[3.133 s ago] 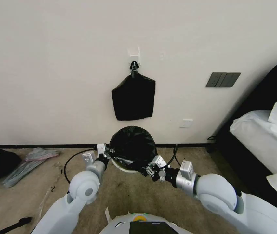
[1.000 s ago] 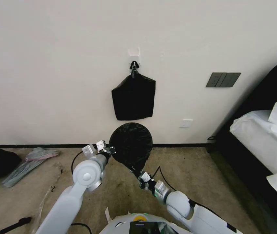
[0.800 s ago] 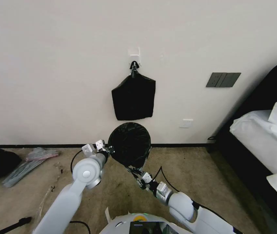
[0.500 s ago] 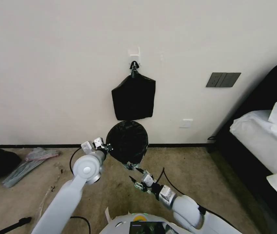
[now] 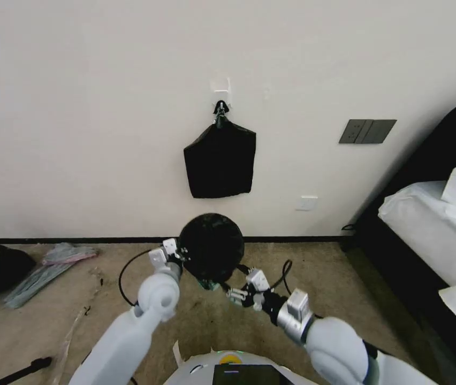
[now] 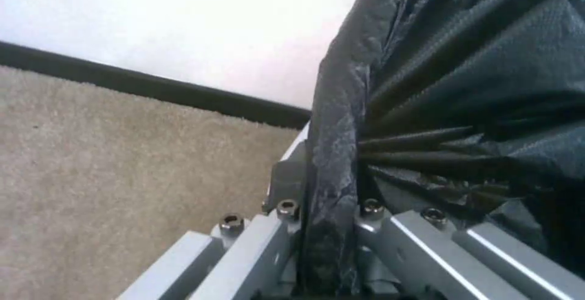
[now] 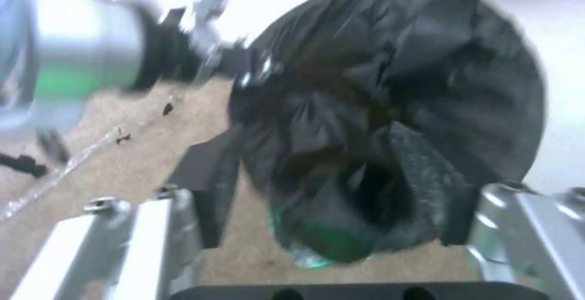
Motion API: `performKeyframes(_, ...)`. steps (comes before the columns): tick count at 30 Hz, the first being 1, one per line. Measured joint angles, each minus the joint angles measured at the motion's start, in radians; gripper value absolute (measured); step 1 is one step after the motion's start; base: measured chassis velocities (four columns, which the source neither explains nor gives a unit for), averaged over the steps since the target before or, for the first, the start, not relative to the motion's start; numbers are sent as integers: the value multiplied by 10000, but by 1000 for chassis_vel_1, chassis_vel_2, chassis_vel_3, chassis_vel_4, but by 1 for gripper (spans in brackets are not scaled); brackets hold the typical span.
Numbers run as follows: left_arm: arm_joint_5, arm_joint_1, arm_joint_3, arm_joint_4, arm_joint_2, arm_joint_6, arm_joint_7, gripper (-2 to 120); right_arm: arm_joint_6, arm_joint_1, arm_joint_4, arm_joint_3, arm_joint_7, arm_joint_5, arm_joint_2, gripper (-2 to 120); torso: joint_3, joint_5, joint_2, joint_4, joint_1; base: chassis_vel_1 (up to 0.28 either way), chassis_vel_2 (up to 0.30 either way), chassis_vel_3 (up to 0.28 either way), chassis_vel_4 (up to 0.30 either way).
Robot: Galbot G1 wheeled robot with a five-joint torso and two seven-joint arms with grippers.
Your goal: Place a trash bag onto the trash bin.
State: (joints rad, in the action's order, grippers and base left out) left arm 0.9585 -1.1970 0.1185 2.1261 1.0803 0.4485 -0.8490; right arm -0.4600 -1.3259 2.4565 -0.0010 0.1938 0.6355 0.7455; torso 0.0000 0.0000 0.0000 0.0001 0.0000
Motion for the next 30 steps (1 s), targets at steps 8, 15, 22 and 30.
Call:
performKeyframes(8, -1485, -563, -736, 353, 158, 69, 365, 0, -2239, 2230, -633, -841, 2291, 2620, 347, 32, 0, -1, 0, -1, 1, 0, 0, 0, 0)
performKeyframes(15, -2021, -743, -854, 365, 348, 46, 422, 0, -2584, 4449, -1949, -2727, 3293, 3413, 995, 4, 0, -1, 0, 1, 0, 0, 0, 0, 0)
performKeyframes(22, -2524, -801, -1044, 319, 563, 22, 416, 0, -2575, 5473, -3138, -3872, 4074, 3637, 1520, 0, 0, -1, 0, -1, 0, 0, 0, 0, 0)
performKeyframes(30, -3097, -666, -1249, 145, 583, 22, 395, 0, -2556, 6143, -4659, -4945, 5094, 3569, 2375, 0, 1, -2, 0, -1, 0, 0, 0, 0, 0)
